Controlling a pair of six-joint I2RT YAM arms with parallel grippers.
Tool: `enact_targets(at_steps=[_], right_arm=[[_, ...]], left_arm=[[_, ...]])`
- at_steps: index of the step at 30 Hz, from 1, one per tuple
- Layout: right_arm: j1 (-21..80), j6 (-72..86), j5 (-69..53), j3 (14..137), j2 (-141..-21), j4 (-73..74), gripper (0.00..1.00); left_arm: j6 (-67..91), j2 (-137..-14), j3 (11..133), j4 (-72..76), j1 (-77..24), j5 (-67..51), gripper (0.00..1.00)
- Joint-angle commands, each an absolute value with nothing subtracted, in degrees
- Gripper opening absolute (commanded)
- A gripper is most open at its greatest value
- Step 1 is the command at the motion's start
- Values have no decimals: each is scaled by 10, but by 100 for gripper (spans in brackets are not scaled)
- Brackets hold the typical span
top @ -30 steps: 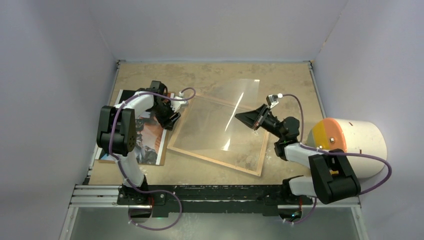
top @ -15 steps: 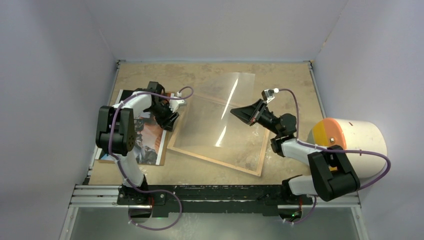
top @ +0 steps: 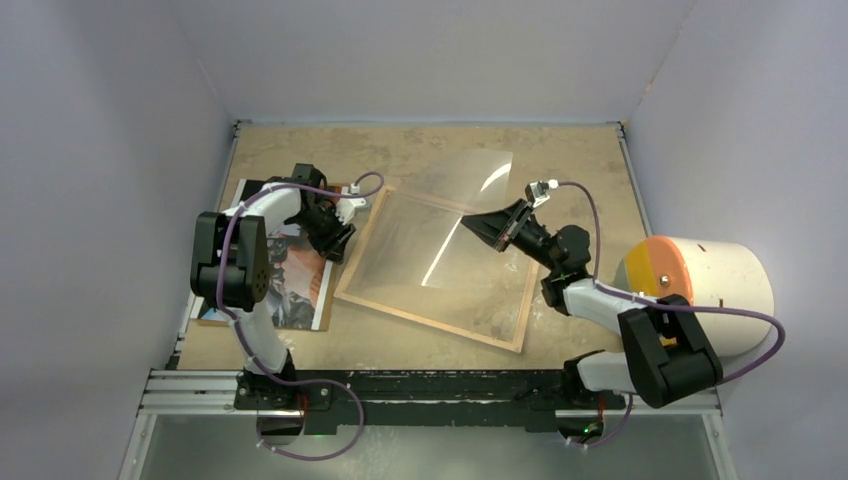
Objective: Put the photo into the frame
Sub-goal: Place the photo frame item in the photo frame.
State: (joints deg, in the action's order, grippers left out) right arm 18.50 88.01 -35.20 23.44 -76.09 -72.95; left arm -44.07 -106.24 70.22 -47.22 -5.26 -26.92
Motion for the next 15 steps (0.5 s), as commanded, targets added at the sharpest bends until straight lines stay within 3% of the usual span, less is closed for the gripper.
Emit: enact_targets(at_steps=[1, 15], right_arm=[[195, 863, -333, 248, -735, -720, 0], [231, 854, -324, 279, -763, -721, 0]], left_arm=[[-432, -1070, 693, -479, -49, -289, 41], [-430, -1071, 683, -470, -50, -286, 38]])
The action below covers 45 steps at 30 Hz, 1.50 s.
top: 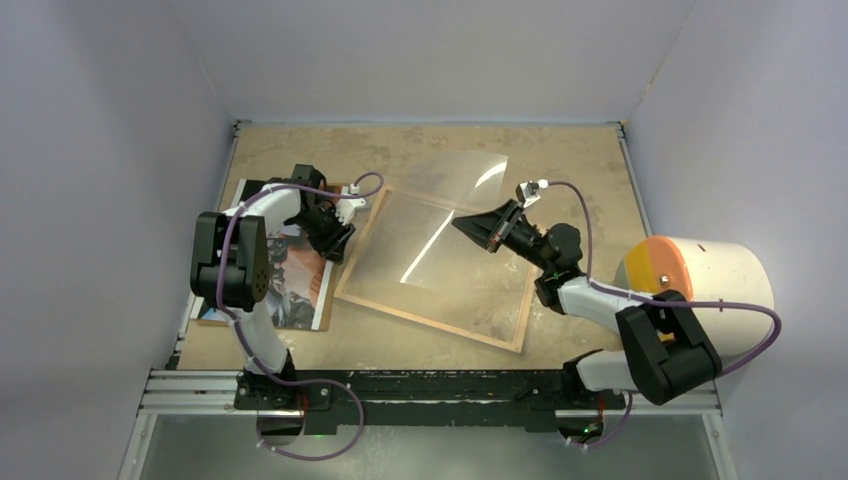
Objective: Put the photo into the frame
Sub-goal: Place the photo frame item in the photo frame.
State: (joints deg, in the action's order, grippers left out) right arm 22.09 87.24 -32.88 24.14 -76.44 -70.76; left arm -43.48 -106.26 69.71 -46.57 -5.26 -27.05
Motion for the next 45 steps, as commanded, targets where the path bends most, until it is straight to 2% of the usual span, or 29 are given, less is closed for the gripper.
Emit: enact_targets(at_steps=[1, 12, 23, 32, 45], right_arm=[[232, 850, -325, 283, -762, -712, 0], [229, 816, -338, 254, -723, -647, 0], [196, 740, -413, 257, -706, -586, 0], [191, 731, -476, 315, -752, -602, 0], [191, 718, -517, 344, -750, -627, 0]], left_arm=[[-429, -1071, 683, -470, -49, -285, 38], [-428, -1065, 696, -472, -45, -278, 37], [-401, -1068, 711, -462, -22, -293, 36], [-379, -1063, 724, -454, -13, -290, 36], [-359, -1065, 728, -444, -8, -280, 36]])
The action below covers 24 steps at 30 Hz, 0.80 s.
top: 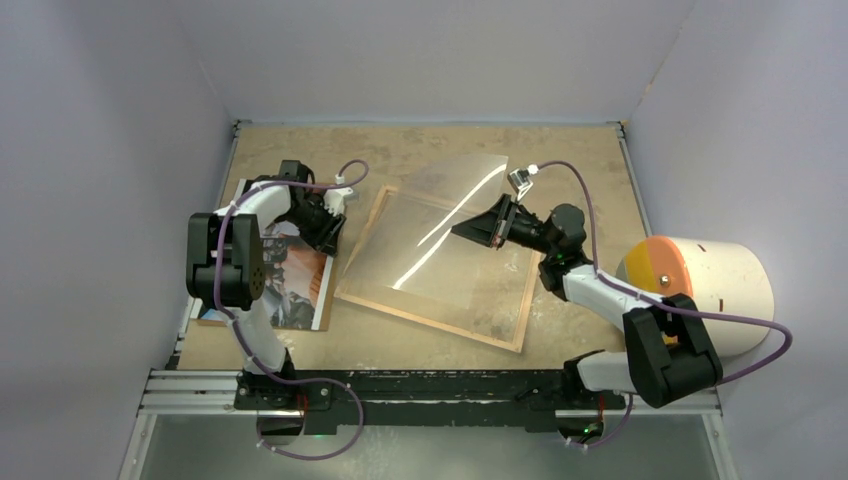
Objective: Put the photo into the frame
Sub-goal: Place the photo frame item in the photo frame.
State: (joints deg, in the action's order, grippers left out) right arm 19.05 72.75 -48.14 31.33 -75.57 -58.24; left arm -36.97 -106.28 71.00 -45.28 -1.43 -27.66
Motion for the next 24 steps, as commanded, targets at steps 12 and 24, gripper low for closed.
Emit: enact_targets(at_steps=[12, 24], right_arm=[[203, 750, -536, 376, -804, -682, 0], [220, 728, -545, 385, -809, -624, 0]], left_arm=[[-349, -1058, 729, -436, 0, -280, 36], [-349, -1056, 730, -438, 13, -279, 36]])
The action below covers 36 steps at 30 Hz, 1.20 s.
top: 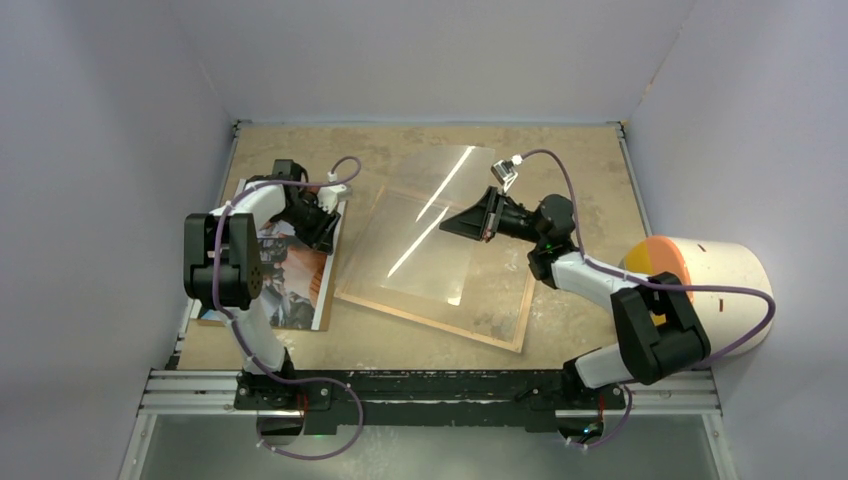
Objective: Put the photo into the frame
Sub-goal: Place the photo frame item in the photo frame.
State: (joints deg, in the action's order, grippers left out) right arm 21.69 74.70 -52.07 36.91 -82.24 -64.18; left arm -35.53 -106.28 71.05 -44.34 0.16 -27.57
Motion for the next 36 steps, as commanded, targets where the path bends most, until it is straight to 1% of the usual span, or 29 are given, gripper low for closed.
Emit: enact_targets(at_steps=[1, 7, 11, 16, 25, 32, 36], right_arm=[[218, 726, -545, 380, -805, -611, 0], [169, 714, -552, 317, -761, -559, 0], [124, 654, -557, 292, -703, -454, 0], [95, 548, -546, 307, -645, -279, 0], [81, 420, -545, 346, -645, -117, 0], [81, 321, -507, 384, -621, 26, 0], [81, 297, -480, 388, -605, 64, 0]], left_arm=[[-350, -1056, 730, -438, 13, -279, 36], [-360, -1052, 725, -442, 13, -285, 37], [-365, -1051, 723, -444, 13, -286, 37], [-363, -1053, 726, -446, 13, -290, 37], [-364, -1058, 727, -451, 11, -296, 38], [-354, -1070, 725, -441, 4, -303, 38], [-353, -1075, 724, -437, -14, -303, 38]])
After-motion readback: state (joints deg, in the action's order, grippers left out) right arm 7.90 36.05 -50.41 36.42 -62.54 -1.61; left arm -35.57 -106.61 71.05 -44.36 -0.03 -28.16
